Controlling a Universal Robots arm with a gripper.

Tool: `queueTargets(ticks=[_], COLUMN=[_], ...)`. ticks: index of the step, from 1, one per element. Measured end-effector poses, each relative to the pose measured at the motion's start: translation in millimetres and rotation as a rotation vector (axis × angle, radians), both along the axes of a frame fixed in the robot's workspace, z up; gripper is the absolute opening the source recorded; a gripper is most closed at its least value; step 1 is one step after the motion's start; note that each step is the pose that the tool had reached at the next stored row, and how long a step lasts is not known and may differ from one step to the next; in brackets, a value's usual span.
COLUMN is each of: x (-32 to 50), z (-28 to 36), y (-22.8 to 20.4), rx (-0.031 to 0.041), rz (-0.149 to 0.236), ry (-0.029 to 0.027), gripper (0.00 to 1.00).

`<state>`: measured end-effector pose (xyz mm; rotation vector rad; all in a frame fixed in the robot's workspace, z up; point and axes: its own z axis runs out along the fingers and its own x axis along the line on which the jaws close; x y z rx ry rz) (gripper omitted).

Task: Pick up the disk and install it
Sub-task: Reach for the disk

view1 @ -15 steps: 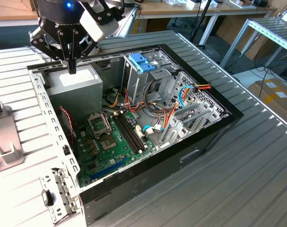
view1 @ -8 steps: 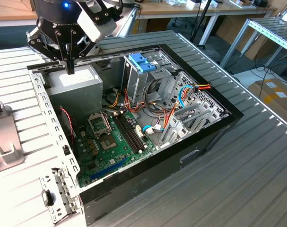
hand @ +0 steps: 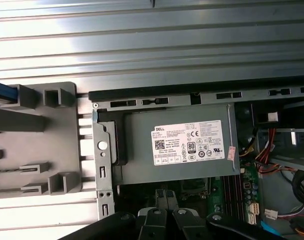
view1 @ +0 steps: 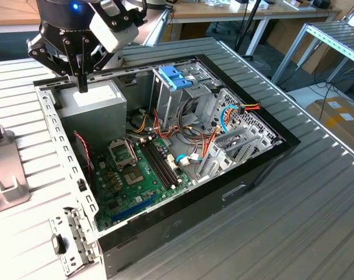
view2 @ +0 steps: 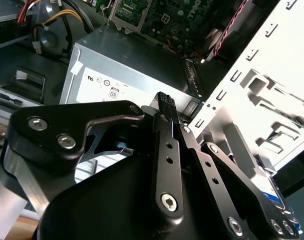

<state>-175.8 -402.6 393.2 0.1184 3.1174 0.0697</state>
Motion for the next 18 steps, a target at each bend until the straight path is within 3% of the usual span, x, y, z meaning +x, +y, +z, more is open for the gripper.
queueTargets(ticks=[18], x=[-15.2], z=[0.0], y=[0.0], rx=[0.0], rz=[0.0], ry=[0.0], gripper=[0.11])
